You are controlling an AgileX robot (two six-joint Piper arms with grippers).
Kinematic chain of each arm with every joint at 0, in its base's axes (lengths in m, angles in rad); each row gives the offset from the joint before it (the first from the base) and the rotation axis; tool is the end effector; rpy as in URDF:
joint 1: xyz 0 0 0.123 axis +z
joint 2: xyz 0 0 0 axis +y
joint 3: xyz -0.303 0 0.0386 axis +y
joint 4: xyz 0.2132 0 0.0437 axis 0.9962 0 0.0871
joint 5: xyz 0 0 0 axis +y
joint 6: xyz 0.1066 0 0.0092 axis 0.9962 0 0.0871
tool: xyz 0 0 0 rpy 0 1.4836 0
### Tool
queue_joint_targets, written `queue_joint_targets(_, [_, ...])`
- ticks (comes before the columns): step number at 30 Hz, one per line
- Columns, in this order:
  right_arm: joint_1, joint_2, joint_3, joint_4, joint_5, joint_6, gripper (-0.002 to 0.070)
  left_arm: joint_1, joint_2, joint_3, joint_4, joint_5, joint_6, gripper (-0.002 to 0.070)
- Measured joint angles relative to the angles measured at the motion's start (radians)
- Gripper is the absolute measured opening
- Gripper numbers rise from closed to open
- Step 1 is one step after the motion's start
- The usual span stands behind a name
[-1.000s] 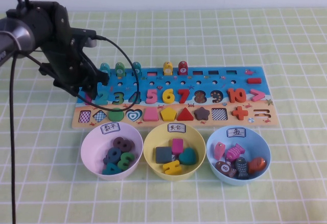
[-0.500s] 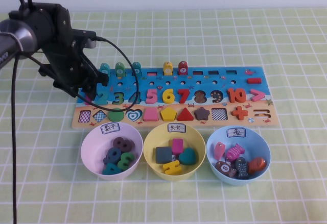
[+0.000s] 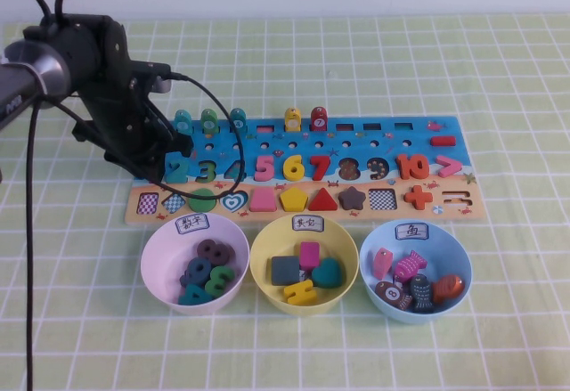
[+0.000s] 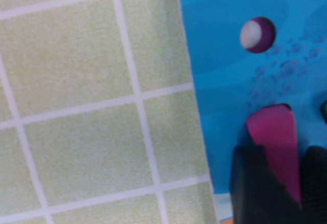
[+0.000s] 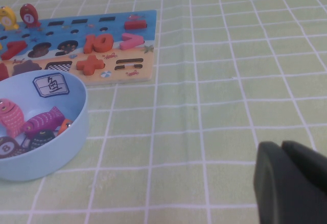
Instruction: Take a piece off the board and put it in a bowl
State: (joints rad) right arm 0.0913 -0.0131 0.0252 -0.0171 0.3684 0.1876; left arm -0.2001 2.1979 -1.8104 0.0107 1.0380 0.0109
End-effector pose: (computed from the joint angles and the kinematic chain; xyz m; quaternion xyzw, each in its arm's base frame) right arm 0.0126 0.0005 0.1677 0.0341 0.8021 0.0757 0.5914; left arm 0.4388 -0.0880 0.2015 0.1067 0.9875 -0.0061 0.1159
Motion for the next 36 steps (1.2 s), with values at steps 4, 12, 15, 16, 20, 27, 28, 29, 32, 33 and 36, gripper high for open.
queue_joint_targets(4, [0.0,0.0,0.0,0.0,0.0,0.0,-0.0019,0.0,0.0,0.0,-0.011,0.0,-0.002,0.0111])
queue_joint_targets(12, [0.0,0.0,0.0,0.0,0.0,0.0,-0.0019,0.0,0.0,0.0,-0.025,0.0,-0.011,0.0098])
queue_joint_targets(15, [0.0,0.0,0.0,0.0,0.0,0.0,-0.0019,0.0,0.0,0.0,-0.025,0.0,-0.011,0.0092])
queue_joint_targets(16, [0.0,0.0,0.0,0.0,0.0,0.0,-0.0019,0.0,0.0,0.0,-0.027,0.0,-0.011,0.0089])
queue_joint_targets(20, [0.0,0.0,0.0,0.0,0.0,0.0,-0.0019,0.0,0.0,0.0,-0.029,0.0,-0.011,0.0085])
queue_joint_targets(27, [0.0,0.0,0.0,0.0,0.0,0.0,-0.0019,0.0,0.0,-0.001,-0.033,0.0,-0.011,0.0084])
queue_joint_targets(28, [0.0,0.0,0.0,0.0,0.0,0.0,-0.0019,0.0,0.0,-0.001,-0.033,0.0,-0.011,0.0084])
queue_joint_targets(29, [0.0,0.0,0.0,0.0,0.0,0.0,-0.0019,0.0,0.0,-0.001,-0.035,0.0,-0.011,0.0083])
queue_joint_targets(32, [0.0,0.0,0.0,0.0,0.0,0.0,-0.0019,0.0,0.0,-0.002,-0.036,0.0,-0.011,0.0081])
queue_joint_targets(33, [0.0,0.0,0.0,0.0,0.0,0.0,-0.0019,0.0,0.0,-0.002,-0.036,0.0,-0.011,0.0081])
queue_joint_targets(36, [0.0,0.0,0.0,0.0,0.0,0.0,-0.0019,0.0,0.0,-0.002,-0.038,0.0,-0.011,0.0081])
